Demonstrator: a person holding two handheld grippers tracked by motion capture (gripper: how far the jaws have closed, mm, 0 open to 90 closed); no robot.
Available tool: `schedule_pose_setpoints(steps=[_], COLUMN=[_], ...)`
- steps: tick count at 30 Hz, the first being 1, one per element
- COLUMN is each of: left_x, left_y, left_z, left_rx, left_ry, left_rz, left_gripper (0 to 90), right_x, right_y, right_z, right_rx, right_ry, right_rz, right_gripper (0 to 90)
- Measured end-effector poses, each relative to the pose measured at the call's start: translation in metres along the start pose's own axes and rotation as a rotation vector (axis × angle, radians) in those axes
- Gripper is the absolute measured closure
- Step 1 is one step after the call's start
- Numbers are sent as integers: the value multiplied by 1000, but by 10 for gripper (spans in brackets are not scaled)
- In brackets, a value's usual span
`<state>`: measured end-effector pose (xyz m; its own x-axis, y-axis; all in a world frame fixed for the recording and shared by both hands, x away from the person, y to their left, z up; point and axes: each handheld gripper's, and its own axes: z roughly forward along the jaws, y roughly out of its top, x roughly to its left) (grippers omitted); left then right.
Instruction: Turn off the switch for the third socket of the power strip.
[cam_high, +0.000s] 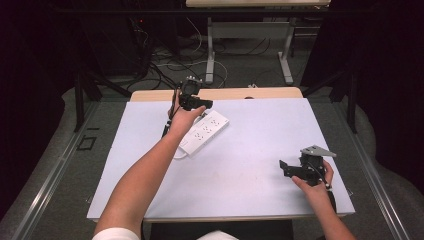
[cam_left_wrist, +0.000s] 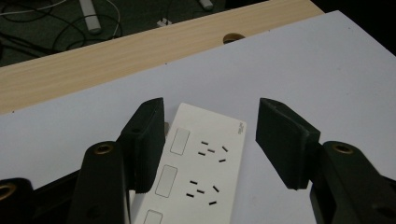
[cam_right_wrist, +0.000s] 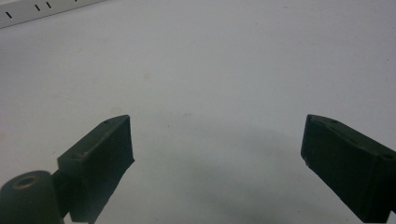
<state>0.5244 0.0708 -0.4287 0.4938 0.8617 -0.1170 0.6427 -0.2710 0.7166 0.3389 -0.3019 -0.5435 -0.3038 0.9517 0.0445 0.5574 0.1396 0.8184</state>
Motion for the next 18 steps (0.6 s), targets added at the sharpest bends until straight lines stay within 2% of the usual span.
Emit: schedule_pose_setpoints(steps=[8, 18], left_x=[1, 4], left_y=[5, 5], left_z=[12, 32], left_rx=[-3, 19], left_ry=[13, 14], left_rz=[-13, -67], left_gripper=[423, 455], right_x=[0, 0], right_y=[-1, -1], right_z=[0, 1], right_rx=[1, -1], right_ry=[11, 17], right_rz=[10, 5], right_gripper=[87, 92])
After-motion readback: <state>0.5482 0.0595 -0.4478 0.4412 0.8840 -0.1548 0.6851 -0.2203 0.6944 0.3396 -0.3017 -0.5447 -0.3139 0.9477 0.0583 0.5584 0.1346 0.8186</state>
